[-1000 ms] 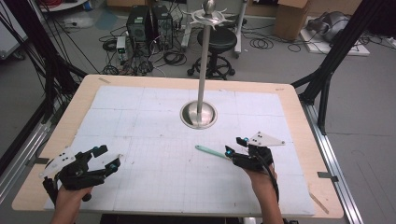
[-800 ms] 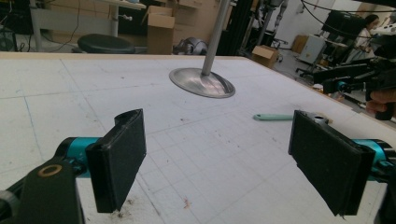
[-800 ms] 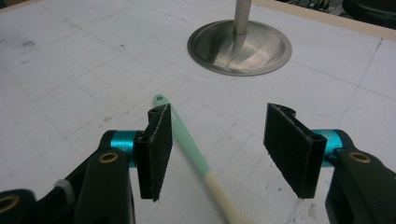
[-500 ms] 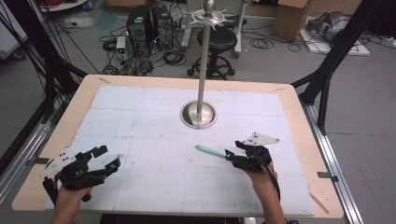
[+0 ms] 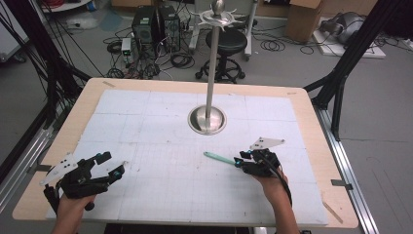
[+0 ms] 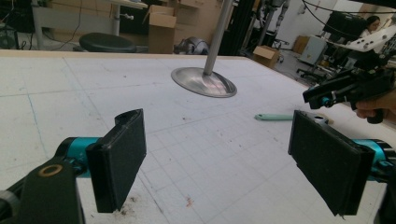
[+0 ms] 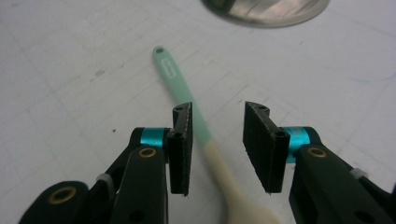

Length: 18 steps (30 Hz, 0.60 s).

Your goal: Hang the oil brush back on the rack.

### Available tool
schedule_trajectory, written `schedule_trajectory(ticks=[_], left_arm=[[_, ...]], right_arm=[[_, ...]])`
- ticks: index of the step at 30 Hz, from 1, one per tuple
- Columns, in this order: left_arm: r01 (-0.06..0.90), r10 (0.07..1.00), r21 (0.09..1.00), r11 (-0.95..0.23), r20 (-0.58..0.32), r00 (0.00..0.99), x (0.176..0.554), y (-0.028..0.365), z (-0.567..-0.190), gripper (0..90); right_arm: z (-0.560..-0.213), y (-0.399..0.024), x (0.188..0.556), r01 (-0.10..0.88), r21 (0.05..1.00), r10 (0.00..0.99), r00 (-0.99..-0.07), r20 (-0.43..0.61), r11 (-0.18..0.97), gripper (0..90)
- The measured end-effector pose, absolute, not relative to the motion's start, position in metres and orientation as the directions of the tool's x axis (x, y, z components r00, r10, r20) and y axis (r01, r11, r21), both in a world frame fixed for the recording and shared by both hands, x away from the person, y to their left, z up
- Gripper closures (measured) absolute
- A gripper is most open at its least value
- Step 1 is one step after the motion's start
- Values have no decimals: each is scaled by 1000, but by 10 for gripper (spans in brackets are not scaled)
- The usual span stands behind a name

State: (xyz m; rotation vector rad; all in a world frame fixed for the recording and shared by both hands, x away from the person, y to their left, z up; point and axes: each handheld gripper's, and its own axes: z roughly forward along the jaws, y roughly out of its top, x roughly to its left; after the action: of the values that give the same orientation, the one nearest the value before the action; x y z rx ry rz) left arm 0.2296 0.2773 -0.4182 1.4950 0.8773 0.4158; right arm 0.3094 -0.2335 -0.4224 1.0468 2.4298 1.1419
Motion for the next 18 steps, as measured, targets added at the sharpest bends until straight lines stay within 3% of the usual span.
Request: schedule_trajectory(ticks=[6, 18], left_arm=[[273, 728, 959, 80, -244, 641, 230, 277, -418, 196], [276, 727, 958, 76, -243, 643, 230, 277, -418, 197]], right_arm=[[-433, -223, 318, 501, 691, 650, -757, 58, 522, 668], [-436, -222, 321, 491, 661, 639, -769, 21, 568, 796]])
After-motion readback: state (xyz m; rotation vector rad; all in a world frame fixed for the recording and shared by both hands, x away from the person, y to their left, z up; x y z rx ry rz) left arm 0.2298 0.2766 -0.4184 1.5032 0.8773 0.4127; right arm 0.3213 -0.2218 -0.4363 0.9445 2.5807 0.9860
